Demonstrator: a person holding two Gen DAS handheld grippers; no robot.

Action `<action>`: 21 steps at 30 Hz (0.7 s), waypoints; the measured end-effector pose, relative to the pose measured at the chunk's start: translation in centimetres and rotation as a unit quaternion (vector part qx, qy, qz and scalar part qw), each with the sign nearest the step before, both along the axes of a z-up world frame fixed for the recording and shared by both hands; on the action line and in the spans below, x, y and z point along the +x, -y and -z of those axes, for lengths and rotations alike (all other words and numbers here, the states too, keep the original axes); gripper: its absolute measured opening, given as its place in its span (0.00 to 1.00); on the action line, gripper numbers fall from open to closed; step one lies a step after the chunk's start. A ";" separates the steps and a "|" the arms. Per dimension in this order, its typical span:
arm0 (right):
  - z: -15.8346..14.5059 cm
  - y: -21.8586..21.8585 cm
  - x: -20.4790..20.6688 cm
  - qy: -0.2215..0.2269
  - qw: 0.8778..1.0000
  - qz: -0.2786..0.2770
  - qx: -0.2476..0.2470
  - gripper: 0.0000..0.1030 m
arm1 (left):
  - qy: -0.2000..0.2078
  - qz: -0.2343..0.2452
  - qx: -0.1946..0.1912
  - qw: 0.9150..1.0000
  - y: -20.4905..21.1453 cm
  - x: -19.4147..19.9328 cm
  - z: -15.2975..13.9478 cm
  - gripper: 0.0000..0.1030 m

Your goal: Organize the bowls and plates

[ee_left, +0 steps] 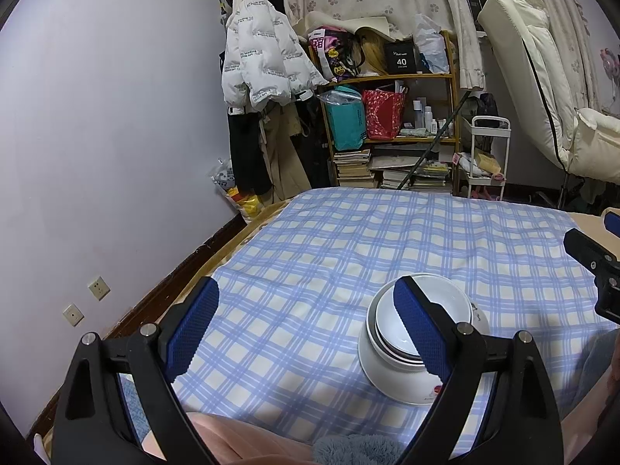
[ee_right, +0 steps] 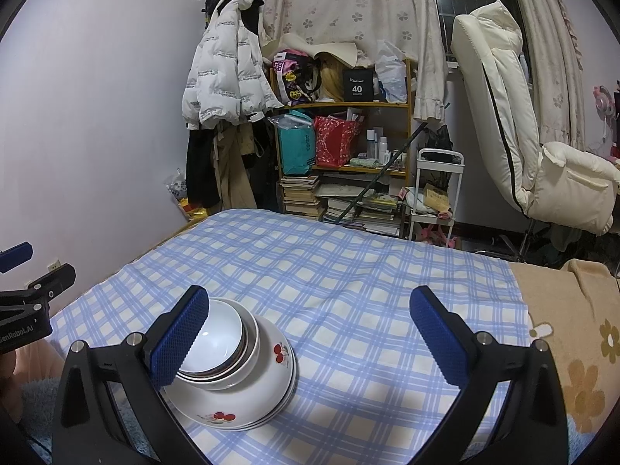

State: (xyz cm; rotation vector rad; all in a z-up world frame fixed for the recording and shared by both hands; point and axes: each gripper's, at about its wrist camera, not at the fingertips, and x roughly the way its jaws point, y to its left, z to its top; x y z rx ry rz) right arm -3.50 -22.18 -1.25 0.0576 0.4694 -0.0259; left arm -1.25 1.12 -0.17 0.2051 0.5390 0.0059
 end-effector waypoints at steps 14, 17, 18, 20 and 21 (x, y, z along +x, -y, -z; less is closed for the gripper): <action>0.0 0.1 0.0 -0.001 1.000 0.000 0.000 1.00 | -0.003 0.000 -0.001 1.000 -0.1 0.1 0.3 0.88; 0.0 0.1 0.0 -0.001 1.000 0.001 0.000 1.00 | -0.003 0.000 0.000 1.000 -0.1 0.1 0.5 0.88; 0.0 0.1 -0.2 -0.001 1.000 0.001 -0.001 1.00 | -0.003 -0.001 0.000 1.000 -0.2 0.1 0.5 0.88; 0.0 0.1 0.0 -0.001 1.000 -0.001 0.002 1.00 | -0.003 0.000 0.000 1.000 -0.1 0.1 0.5 0.88; 0.0 0.1 -0.1 -0.001 1.000 0.000 0.002 1.00 | -0.003 0.000 0.000 1.000 -0.1 0.1 0.5 0.88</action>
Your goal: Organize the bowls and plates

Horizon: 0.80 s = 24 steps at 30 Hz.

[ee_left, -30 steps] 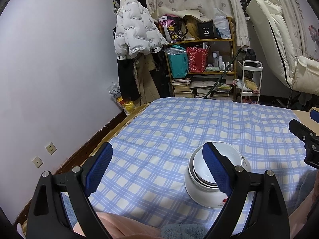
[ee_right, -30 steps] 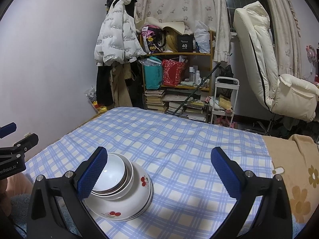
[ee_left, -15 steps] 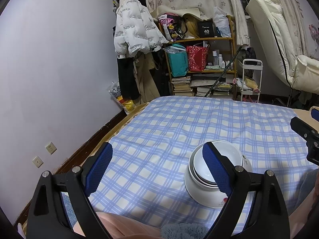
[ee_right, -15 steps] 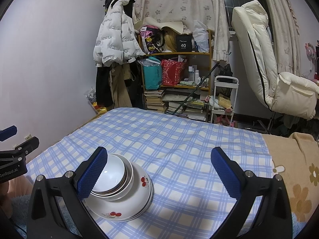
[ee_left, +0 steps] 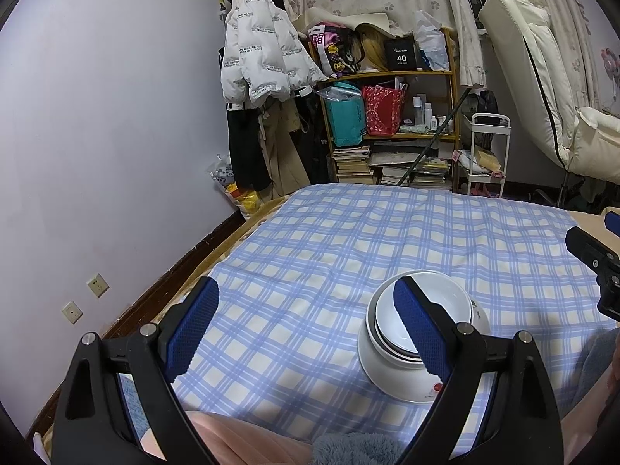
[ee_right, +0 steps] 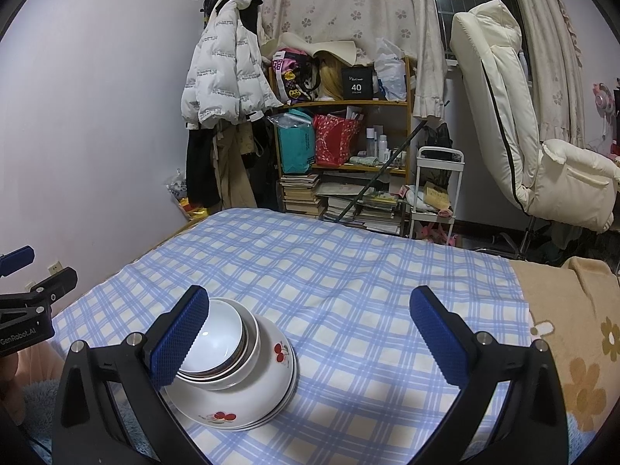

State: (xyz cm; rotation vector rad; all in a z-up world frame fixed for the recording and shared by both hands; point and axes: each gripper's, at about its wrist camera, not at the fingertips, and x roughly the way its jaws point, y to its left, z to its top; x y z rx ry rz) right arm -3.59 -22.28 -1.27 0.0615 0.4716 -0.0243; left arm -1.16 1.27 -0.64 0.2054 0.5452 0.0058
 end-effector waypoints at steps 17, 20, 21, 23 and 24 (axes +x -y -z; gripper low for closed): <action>0.1 0.0 0.2 -0.001 1.000 0.003 0.001 1.00 | 0.000 0.001 0.000 1.000 0.1 0.0 -0.1 0.88; 0.2 -0.1 0.1 -0.002 1.000 0.003 0.001 1.00 | 0.000 0.001 0.000 1.000 0.0 0.0 0.0 0.88; 0.1 -0.1 0.2 -0.001 1.000 0.003 0.001 1.00 | 0.000 0.000 0.000 1.000 0.1 0.0 -0.1 0.88; 0.2 -0.1 0.1 -0.002 1.000 0.003 0.001 1.00 | -0.001 0.002 0.000 1.000 0.1 0.0 -0.1 0.88; 0.1 -0.1 0.2 -0.002 1.000 0.004 0.000 1.00 | -0.001 0.001 0.001 1.000 0.1 0.0 0.1 0.88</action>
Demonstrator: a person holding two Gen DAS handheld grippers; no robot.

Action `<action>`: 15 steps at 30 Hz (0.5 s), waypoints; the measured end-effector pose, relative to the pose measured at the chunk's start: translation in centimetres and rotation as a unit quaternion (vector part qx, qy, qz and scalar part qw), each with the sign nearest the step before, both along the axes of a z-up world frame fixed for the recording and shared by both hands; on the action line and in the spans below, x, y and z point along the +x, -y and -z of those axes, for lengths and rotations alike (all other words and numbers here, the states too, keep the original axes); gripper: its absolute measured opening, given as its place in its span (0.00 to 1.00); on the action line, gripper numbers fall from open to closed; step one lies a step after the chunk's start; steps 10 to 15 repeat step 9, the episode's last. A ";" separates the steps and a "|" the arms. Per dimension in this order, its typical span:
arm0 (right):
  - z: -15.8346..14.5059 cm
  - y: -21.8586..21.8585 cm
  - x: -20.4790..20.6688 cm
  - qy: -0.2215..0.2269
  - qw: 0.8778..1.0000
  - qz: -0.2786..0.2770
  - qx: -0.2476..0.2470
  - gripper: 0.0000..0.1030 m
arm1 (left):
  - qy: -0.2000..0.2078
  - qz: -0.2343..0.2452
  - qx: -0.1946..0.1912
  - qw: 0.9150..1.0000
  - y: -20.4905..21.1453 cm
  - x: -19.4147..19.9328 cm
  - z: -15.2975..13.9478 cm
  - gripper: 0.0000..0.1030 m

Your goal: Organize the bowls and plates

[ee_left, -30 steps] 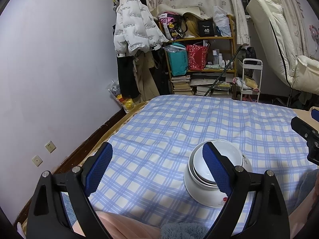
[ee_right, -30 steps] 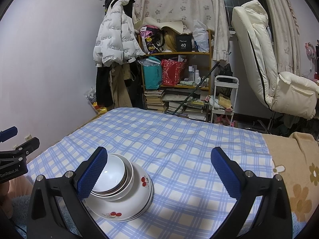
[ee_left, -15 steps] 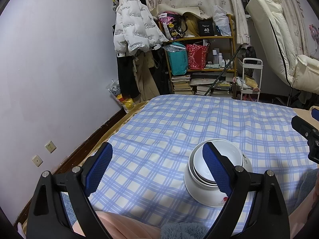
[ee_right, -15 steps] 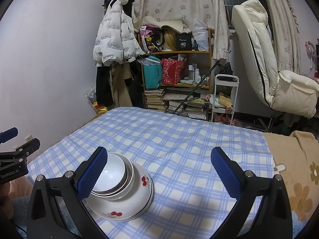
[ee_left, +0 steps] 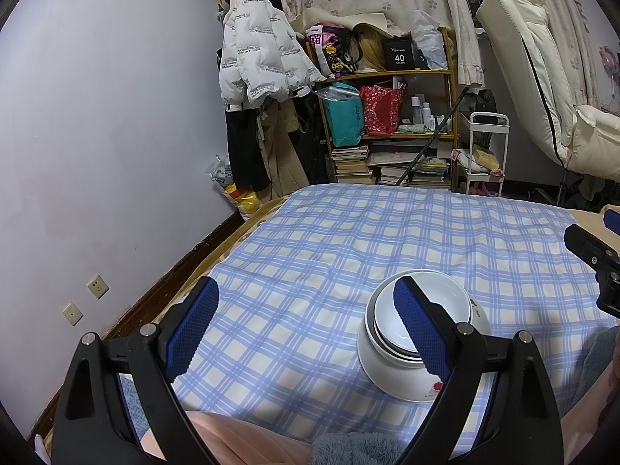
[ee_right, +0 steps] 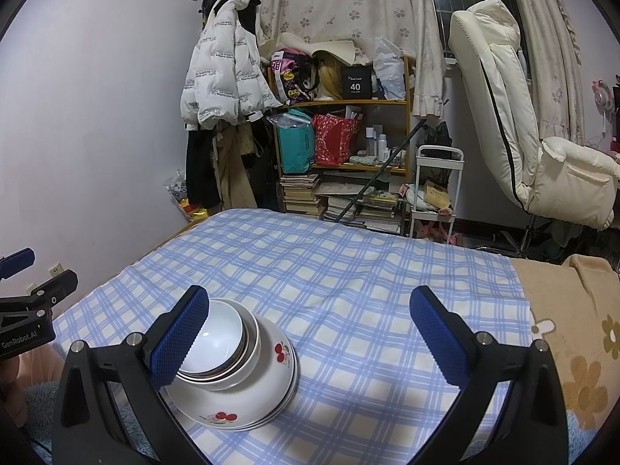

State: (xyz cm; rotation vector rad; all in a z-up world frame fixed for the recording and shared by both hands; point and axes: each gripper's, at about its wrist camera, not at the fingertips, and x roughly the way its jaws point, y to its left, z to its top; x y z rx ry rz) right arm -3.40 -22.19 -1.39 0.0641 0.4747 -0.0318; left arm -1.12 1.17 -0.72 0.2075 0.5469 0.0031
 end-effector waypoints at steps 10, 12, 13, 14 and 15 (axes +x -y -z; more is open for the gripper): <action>0.0 0.1 -0.1 0.000 1.000 -0.001 0.000 1.00 | -0.001 0.000 0.001 1.000 0.1 0.0 0.2 0.88; 0.0 0.1 -0.1 0.000 1.000 -0.001 0.000 1.00 | -0.001 0.000 0.001 1.000 0.1 0.0 0.2 0.88; 0.0 0.1 -0.1 0.000 1.000 -0.001 0.000 1.00 | -0.001 0.000 0.001 1.000 0.1 0.0 0.2 0.88; 0.0 0.1 -0.1 0.000 1.000 -0.001 0.000 1.00 | -0.001 0.000 0.001 1.000 0.1 0.0 0.2 0.88; 0.0 0.1 -0.1 0.000 1.000 -0.001 0.000 1.00 | -0.001 0.000 0.001 1.000 0.1 0.0 0.2 0.88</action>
